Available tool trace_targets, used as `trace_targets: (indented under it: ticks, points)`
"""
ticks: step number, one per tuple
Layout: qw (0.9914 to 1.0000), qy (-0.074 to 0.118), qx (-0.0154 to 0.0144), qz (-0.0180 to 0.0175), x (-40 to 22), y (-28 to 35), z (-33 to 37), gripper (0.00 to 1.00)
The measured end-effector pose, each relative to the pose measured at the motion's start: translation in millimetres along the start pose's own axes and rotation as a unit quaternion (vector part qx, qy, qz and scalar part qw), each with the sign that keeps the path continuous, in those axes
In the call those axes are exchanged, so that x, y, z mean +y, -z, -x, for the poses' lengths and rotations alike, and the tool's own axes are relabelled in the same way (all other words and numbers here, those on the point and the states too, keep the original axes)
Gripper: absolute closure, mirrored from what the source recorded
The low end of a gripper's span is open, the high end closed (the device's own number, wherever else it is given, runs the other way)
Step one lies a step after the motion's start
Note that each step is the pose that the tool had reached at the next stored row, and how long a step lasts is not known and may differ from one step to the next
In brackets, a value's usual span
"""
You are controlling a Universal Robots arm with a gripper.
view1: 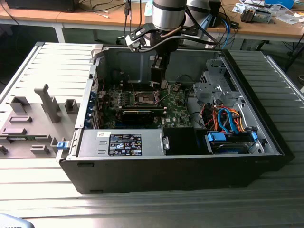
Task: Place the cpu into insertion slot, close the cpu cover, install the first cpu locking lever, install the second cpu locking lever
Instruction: 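Place the cpu into insertion slot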
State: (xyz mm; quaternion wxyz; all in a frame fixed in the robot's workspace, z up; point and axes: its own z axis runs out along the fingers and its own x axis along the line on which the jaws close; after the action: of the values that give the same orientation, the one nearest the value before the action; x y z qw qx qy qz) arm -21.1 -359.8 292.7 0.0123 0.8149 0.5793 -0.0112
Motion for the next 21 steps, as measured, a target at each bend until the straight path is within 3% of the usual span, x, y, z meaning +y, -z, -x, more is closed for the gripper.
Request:
trace_targets:
  ticks: [21]
  points:
    - [0.99992, -0.013, -0.0001, -0.0004, 0.0, -0.3, 0.0, 0.46]
